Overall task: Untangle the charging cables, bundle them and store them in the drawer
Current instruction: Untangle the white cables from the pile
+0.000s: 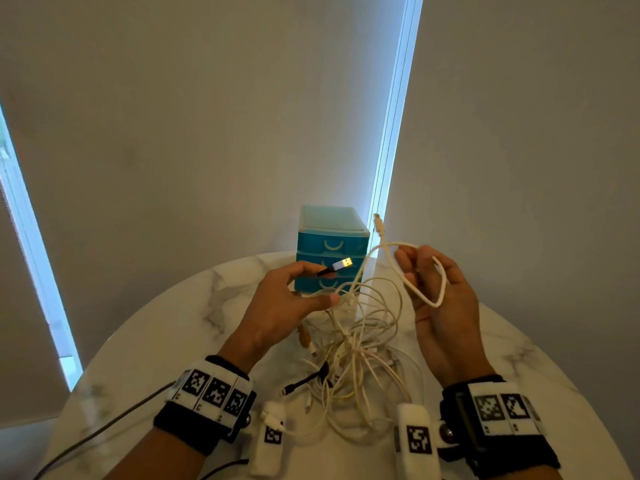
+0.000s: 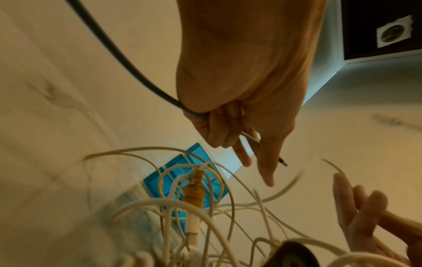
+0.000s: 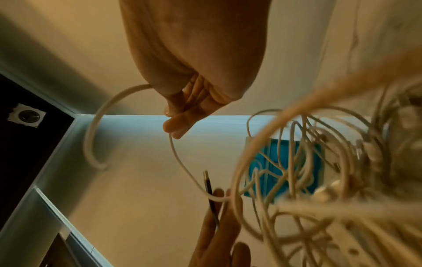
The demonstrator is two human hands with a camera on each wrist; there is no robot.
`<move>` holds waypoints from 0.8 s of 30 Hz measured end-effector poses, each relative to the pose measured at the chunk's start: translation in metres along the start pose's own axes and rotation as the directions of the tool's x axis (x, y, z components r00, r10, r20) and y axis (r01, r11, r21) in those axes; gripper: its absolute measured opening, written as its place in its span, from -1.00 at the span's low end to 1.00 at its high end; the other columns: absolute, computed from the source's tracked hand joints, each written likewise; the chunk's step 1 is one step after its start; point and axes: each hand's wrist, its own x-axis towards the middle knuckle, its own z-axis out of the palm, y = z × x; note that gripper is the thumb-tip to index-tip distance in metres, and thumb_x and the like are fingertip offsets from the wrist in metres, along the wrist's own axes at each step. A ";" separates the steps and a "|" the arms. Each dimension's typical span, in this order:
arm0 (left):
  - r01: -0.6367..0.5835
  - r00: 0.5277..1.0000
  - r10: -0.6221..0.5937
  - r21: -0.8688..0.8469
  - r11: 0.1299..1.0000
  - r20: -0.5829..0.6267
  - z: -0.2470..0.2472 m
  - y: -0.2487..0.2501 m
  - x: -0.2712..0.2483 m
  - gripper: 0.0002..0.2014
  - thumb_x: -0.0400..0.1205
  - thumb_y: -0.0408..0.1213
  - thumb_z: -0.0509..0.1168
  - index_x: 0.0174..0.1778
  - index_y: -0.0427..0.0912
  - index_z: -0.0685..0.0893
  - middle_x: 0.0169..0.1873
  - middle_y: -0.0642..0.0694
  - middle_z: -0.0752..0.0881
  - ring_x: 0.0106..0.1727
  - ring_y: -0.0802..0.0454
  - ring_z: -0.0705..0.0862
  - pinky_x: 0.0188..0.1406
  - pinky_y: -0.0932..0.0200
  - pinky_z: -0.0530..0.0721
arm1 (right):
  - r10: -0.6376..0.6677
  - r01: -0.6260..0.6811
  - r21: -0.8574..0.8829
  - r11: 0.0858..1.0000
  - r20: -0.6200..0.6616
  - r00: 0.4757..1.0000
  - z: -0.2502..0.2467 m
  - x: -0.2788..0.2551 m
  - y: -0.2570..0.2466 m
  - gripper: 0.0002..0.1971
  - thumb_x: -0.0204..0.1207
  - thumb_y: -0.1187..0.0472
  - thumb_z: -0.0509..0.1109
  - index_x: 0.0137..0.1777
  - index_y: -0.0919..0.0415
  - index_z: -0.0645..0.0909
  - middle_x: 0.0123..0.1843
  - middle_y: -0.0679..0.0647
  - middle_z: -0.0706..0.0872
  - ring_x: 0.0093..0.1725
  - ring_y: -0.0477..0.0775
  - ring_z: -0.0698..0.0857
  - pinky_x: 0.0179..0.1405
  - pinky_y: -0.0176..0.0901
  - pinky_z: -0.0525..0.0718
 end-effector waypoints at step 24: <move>0.087 0.965 0.015 -0.373 0.924 0.261 -0.001 0.027 -0.013 -0.65 0.67 0.03 0.45 0.30 -0.02 0.88 0.02 -0.18 0.84 -0.39 0.04 0.50 -0.34 0.24 0.51 | 0.213 0.084 -0.745 0.661 0.295 0.932 -0.003 -0.017 0.048 -0.76 0.58 0.24 0.70 0.21 0.16 0.81 -0.11 0.15 0.93 -0.19 0.17 0.93 -0.13 0.08 0.93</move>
